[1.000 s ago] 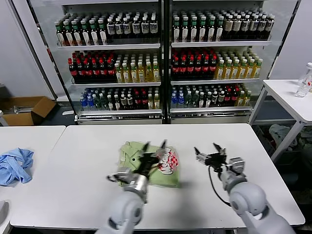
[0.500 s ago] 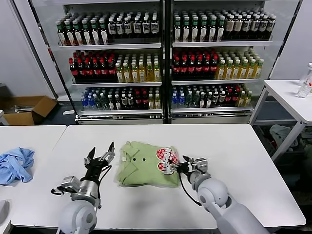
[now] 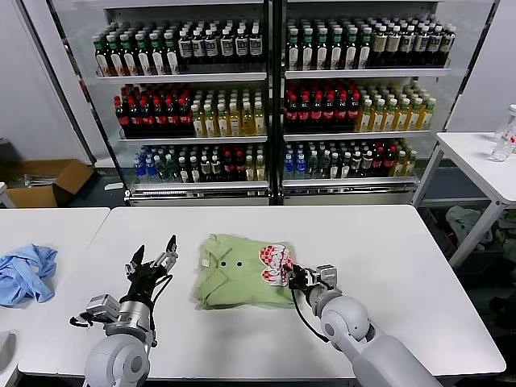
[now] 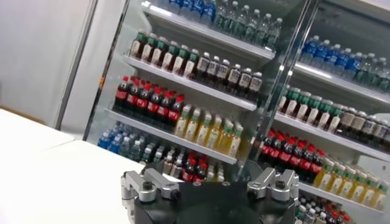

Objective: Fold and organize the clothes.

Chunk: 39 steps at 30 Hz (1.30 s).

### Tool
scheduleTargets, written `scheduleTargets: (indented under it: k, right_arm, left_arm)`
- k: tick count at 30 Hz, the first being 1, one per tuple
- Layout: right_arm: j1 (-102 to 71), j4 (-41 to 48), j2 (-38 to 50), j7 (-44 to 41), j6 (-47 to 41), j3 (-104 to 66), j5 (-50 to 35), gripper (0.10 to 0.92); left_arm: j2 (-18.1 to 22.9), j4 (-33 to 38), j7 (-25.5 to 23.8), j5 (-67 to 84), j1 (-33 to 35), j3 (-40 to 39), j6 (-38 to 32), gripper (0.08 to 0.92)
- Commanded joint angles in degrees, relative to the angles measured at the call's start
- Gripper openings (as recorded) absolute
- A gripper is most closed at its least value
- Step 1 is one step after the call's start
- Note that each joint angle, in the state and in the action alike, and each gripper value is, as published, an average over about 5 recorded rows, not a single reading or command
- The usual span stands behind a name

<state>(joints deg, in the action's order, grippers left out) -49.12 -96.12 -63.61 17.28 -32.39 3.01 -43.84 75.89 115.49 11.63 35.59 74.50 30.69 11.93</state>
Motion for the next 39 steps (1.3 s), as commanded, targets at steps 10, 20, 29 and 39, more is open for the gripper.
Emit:
scheduleTargets:
  k: [10, 20, 29, 39]
  right_arm:
    - [-0.02, 3.22, 12.13, -10.06, 12.64, -5.04, 22.23, 0.107]
    - [-10.86, -4.00, 8.21, 4.76, 35.34, -11.50, 30.78, 0.198]
    - [-18.63, -14.08, 7.41, 5.28, 36.23, -18.88, 25.04, 0.457]
    - [-24.52, -24.72, 9.07, 4.94, 32.91, -25.33, 21.01, 0.749]
  left_arm:
    - [-1.34, 3.81, -0.18, -2.62, 4.01, -1.31, 0.52, 0.823]
    - [-3.95, 7.47, -3.90, -2.75, 7.49, 1.01, 1.70, 0.823]
    - [-7.93, 10.32, -4.67, -6.50, 12.96, 6.85, 0.04, 0.823]
    - [-6.49, 12.03, -7.05, -10.37, 15.10, 5.81, -1.82, 0.823]
